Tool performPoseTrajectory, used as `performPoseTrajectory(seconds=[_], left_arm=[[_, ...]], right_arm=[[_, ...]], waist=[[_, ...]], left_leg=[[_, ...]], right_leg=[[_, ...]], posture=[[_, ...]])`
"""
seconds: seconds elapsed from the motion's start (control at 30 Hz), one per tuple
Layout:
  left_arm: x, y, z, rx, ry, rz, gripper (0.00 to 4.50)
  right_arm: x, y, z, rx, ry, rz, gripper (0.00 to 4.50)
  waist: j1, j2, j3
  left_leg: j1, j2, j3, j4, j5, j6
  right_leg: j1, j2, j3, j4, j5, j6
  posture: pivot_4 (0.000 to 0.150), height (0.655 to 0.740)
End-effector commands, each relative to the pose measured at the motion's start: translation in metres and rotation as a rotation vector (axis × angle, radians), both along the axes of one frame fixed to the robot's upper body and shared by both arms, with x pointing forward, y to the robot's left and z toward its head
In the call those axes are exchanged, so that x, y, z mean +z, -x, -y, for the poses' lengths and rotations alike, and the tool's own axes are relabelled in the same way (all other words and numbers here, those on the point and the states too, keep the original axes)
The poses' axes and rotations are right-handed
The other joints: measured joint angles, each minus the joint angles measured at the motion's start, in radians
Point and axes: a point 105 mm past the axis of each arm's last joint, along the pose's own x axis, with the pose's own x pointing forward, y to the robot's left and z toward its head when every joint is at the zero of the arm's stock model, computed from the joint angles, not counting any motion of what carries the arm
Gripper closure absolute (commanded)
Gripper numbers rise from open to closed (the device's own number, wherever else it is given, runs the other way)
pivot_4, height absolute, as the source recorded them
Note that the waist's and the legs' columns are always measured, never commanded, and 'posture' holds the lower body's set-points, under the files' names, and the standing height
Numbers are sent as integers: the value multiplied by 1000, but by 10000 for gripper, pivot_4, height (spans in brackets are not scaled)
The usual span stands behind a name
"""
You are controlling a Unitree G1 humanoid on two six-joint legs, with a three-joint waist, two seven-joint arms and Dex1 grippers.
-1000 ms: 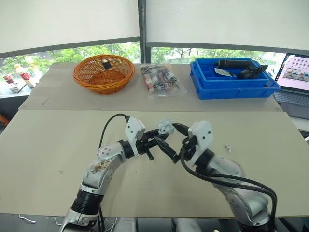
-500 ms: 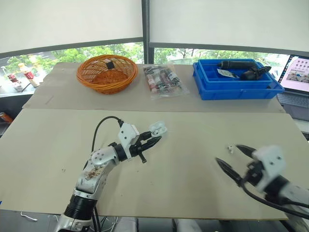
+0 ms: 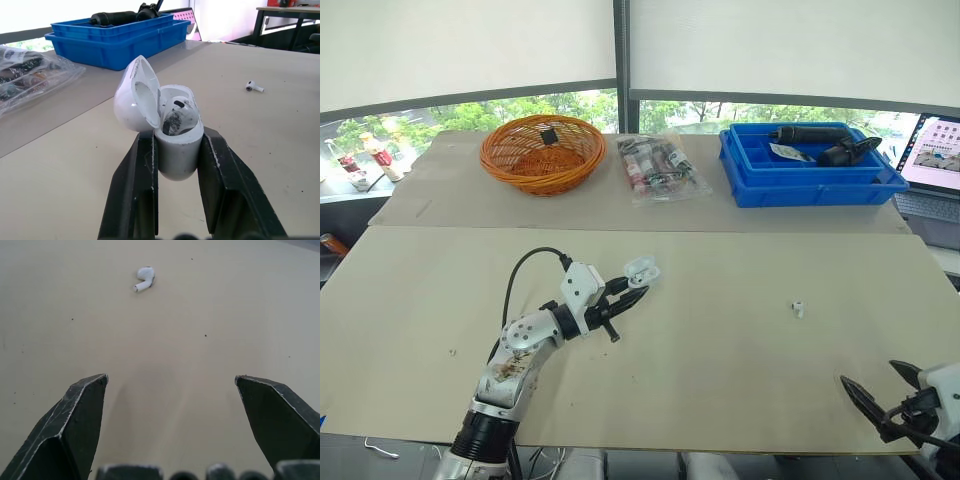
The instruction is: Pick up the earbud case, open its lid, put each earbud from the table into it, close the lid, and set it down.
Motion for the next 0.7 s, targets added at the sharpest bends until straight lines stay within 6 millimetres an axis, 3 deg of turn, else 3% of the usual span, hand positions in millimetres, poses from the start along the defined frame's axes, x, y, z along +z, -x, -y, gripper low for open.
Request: performPoseTrajectory(seconds=[0.03,0.27,0.47,0.7], left_arm=[[8,2,1,-2,12,51,39245],[6,4,3,-7,10,52,39244],[6,5,7,-22,7,49,39244],[4,8,9,-39,2,44,39245]], right_arm=[[10,3,5,-5,23,35,0],[15,-16,-5,7,34,74,0],[21,-53,-40,46,-38,109,0],[20,-97,-56,-36,-95,127,0]], waist=[[0,0,0],[-1,0,0],[-1,1,0],[3,1,-1]], left_leg=[[0,0,0,0,0,0],[0,0,0,0,0,0],[1,0,0,0,0,0],[0,0,0,1,0,0]], right_leg=[[0,0,0,0,0,0],[1,0,0,0,0,0],[1,0,0,0,0,0],[0,0,0,1,0,0]], posture=[[1500,7114],[1500,7114],[1500,7114],[1500,7114]])
